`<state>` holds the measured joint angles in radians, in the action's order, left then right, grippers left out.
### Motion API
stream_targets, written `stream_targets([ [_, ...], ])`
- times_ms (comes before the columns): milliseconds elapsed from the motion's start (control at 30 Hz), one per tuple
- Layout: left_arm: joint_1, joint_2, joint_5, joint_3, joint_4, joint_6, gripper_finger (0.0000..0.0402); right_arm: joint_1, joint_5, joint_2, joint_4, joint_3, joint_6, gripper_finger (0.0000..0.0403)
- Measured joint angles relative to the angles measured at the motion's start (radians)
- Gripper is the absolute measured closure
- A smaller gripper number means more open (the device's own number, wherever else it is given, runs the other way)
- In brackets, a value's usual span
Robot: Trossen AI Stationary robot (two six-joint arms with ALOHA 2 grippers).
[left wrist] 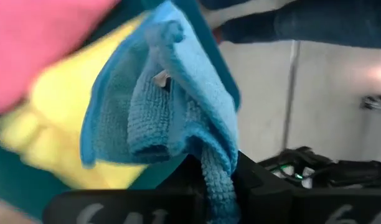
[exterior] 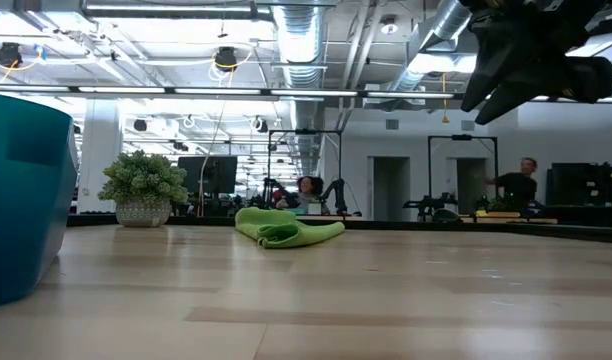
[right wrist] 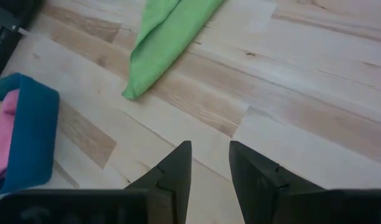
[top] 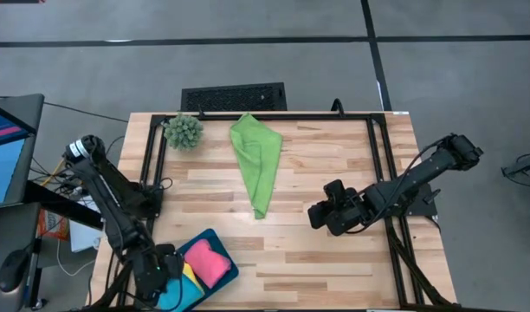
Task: Fold microfiber towels
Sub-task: Put the blue microfiber towel into the bin
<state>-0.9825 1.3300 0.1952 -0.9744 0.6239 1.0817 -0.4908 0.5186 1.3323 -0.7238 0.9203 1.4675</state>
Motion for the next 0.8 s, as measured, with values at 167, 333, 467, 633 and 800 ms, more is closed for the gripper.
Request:
stream_targets([
  [167, 0.008, 0.001, 0.02, 0.036, 0.0, 0.02, 0.0394, 0.0, 0.0, 0.0, 0.0, 0.0, -0.001, 0.0272],
  [333, 0.008, 0.0, 0.009, 0.057, 0.01, 0.021, 0.0387, 0.0, 0.0, 0.0, 0.0, 0.0, -0.003, 0.0272],
  [467, 0.008, -0.001, 0.006, 0.077, 0.014, 0.028, 0.0377, 0.0, 0.0, 0.0, 0.0, 0.0, -0.002, 0.0272],
  [633, 0.009, -0.001, 0.007, 0.082, 0.076, 0.039, 0.0347, 0.0, 0.0, 0.0, 0.0, 0.0, -0.003, 0.0272],
  [800, 0.009, -0.001, 0.03, 0.083, 0.142, 0.058, 0.0289, 0.0, 0.0, 0.0, 0.0, 0.0, -0.01, 0.0272],
])
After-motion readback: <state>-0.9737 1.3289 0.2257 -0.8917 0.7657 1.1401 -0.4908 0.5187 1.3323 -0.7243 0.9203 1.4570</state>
